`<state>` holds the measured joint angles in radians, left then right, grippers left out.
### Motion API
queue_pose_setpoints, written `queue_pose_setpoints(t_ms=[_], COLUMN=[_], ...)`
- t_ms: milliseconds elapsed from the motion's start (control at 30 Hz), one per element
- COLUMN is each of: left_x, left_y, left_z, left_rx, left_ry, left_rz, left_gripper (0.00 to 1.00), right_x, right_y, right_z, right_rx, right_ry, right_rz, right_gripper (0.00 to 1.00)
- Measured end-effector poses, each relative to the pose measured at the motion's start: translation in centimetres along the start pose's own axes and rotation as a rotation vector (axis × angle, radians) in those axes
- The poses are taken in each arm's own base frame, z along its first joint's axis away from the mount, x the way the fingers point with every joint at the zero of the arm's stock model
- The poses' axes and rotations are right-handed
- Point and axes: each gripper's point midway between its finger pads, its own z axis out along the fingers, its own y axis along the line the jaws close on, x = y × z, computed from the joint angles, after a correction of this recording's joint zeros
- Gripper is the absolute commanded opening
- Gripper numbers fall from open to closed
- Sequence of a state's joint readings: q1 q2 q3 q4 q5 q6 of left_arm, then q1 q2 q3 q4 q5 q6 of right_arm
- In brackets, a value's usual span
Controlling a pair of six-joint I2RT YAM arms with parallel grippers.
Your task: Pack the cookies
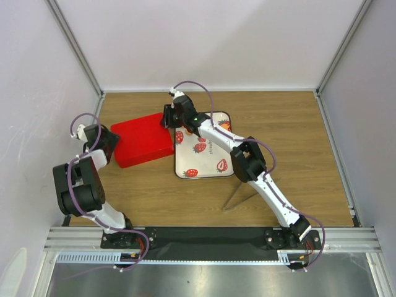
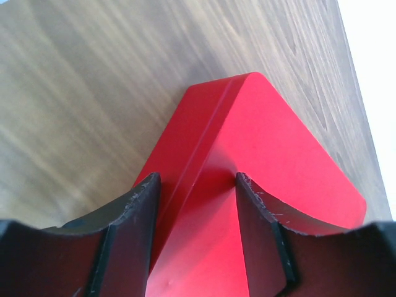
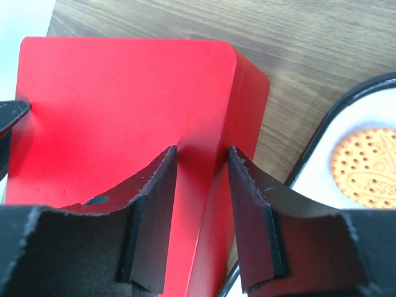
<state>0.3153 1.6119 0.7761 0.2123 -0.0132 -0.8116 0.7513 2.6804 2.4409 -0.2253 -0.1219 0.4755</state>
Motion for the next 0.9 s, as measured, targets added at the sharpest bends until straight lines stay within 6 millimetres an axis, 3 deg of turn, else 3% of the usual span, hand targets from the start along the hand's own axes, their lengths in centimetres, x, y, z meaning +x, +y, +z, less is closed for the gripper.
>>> queue_pose_setpoints(t_ms=[133,367,567,667,800,900], left_x=[0.1,0.0,-0.1,-0.2,-0.7,-1.4], left_y=[0.5,0.9,1.2,1.2,0.9,0.5], left_z=[-0.5,-1.2,-1.7,-1.5,-0.8,0.1], left_rx=[-0.023,-0.062,-0.132,-0.152,-0.176,-0.195], left_ry=[-0.009,-0.013,0.017,0.036,0.054,0.06], left_rz=[-0.034,-0.047,-0.002,0.02,0.056,0.074], left_gripper=[0.43,0.55,0.54,0.5,0.35,0.33], right_x=[0.0,0.2,0.4,0.5,0.5,0.6], right_y=[0.2,0.4,0.6,0.6,0.6,0.6], right_z=[0.3,0.3,0.4,0.4,0.4,0.4], right_rx=[-0.014,-0.028,-0.033,-0.033,-0.033,-0.033], right_ry=[-0.004,0.0,0.004,0.006,0.007,0.009], right_rz=[-0.008,-0.012,-0.014,-0.014,-0.014,-0.013], right_gripper=[0.44,0.43,0.45,0.45,0.45,0.45])
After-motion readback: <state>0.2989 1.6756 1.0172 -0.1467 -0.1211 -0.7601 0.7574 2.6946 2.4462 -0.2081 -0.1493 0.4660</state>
